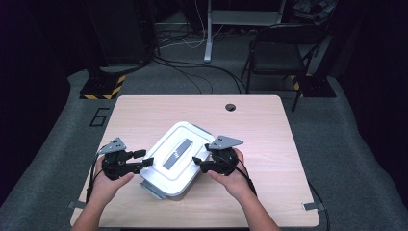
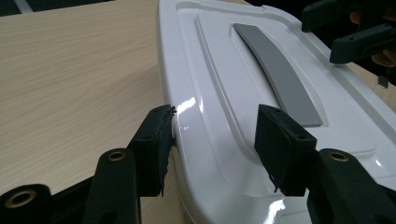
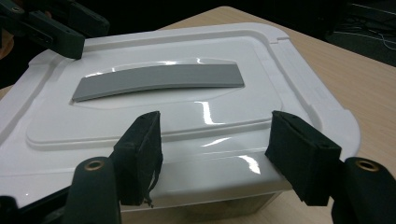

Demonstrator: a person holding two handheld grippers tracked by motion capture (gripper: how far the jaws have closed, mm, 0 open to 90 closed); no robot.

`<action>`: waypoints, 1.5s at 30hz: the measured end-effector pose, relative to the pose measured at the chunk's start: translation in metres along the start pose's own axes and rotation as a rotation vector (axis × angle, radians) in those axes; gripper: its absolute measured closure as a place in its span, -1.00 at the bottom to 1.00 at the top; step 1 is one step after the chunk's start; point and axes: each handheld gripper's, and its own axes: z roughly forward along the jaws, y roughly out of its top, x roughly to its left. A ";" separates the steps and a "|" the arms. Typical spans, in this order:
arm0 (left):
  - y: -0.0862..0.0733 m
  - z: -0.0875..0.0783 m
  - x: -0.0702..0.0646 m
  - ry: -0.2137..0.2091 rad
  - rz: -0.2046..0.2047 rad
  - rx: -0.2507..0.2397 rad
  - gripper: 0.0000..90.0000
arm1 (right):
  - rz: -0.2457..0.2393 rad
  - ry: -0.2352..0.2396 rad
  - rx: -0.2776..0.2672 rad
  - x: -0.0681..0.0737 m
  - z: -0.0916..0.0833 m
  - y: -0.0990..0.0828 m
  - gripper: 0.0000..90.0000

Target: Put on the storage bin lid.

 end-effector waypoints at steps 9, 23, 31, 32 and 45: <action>0.000 0.003 0.002 0.000 0.001 -0.015 0.04 | -0.073 -0.017 0.002 0.009 0.011 -0.003 -0.23; 0.000 0.005 0.001 0.059 0.019 0.011 0.19 | -0.029 0.022 -0.008 0.003 0.012 -0.003 -0.19; -0.002 0.005 0.004 0.036 0.002 -0.002 0.20 | -0.029 0.034 -0.029 0.001 0.012 -0.006 -0.19; -0.002 0.005 0.005 0.029 0.001 0.002 0.19 | -0.033 0.034 -0.032 0.001 0.012 -0.006 -0.19; -0.004 0.002 0.009 0.018 -0.066 -0.001 0.19 | -0.041 0.030 -0.022 0.002 0.011 -0.005 -0.19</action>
